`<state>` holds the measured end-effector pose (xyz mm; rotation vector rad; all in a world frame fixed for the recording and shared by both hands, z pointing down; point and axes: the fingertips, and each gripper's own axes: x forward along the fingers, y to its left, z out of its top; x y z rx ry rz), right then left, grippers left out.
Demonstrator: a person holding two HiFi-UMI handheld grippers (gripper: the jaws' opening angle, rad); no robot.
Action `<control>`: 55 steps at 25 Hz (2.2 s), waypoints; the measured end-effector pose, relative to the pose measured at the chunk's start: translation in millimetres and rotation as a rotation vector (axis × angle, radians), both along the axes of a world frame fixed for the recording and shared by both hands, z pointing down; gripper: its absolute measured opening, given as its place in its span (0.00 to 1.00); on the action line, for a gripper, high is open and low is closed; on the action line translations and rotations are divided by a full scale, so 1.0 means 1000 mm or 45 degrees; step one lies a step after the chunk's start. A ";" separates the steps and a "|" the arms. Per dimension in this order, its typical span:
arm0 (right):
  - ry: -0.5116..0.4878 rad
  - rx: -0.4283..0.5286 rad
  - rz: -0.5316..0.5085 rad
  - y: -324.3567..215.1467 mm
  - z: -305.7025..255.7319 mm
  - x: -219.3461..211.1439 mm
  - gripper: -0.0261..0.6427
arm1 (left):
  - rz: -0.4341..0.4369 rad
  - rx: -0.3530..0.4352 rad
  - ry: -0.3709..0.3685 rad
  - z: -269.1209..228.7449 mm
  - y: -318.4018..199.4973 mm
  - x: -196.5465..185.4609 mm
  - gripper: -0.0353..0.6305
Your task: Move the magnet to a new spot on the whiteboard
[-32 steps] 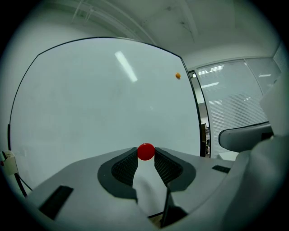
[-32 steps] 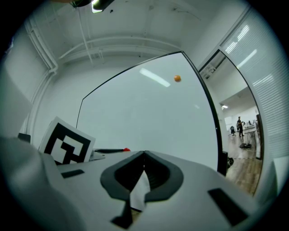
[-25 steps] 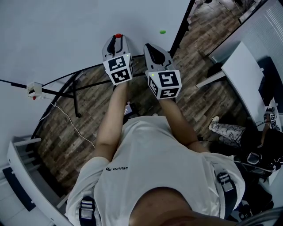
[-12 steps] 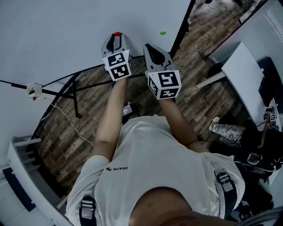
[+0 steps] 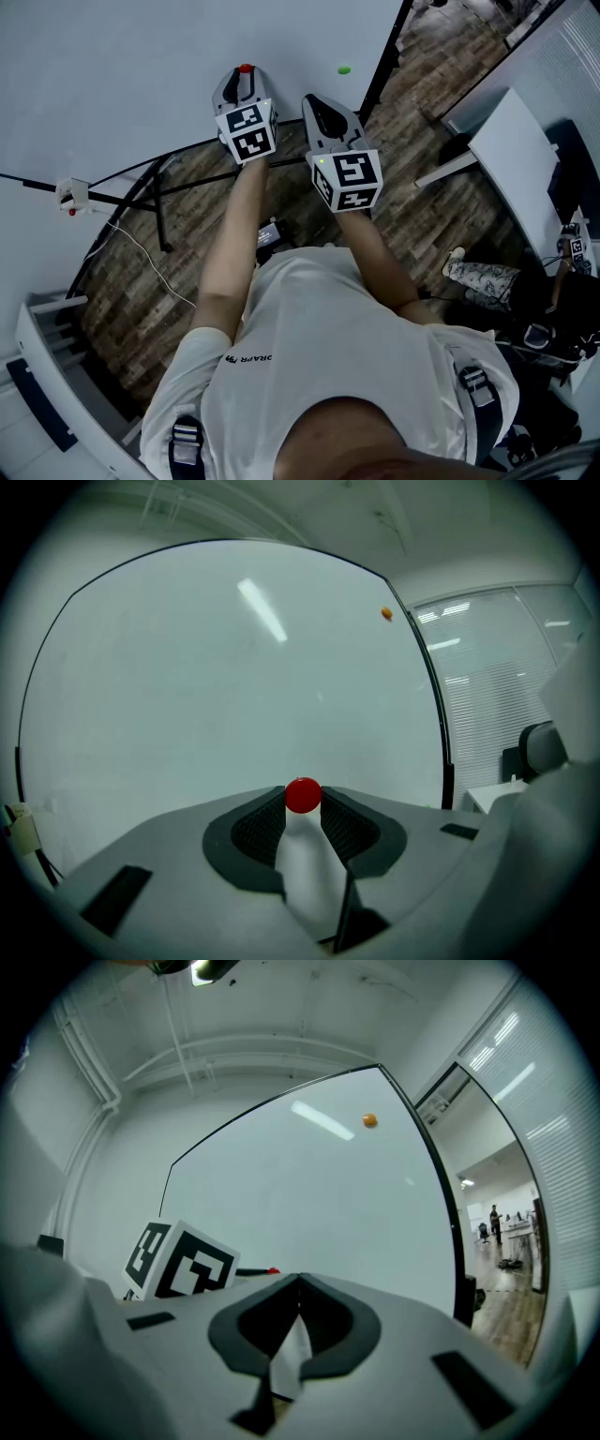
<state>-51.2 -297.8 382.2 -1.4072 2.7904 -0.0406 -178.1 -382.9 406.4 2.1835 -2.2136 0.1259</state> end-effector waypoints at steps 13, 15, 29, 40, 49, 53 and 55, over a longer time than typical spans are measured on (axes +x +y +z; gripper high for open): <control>0.001 0.005 0.004 0.003 -0.003 -0.002 0.06 | -0.001 -0.039 0.005 0.008 -0.011 -0.004 0.23; -0.001 0.006 0.005 0.003 -0.003 -0.002 0.06 | -0.008 -0.047 -0.002 0.009 -0.013 -0.005 0.23; -0.001 0.002 0.007 0.002 -0.002 -0.002 0.06 | -0.030 -0.094 0.005 0.015 -0.022 -0.009 0.23; -0.010 -0.006 0.001 0.002 -0.003 -0.003 0.06 | -0.023 -0.095 0.029 0.012 -0.021 -0.006 0.23; -0.037 -0.021 0.001 0.006 -0.005 -0.002 0.06 | -0.002 -0.063 0.069 0.009 -0.015 -0.006 0.24; -0.035 -0.020 -0.001 0.007 -0.003 -0.003 0.06 | -0.001 -0.056 0.072 0.009 -0.012 -0.007 0.24; -0.034 -0.021 -0.002 0.007 -0.002 -0.003 0.06 | -0.001 -0.051 0.070 0.010 -0.011 -0.007 0.24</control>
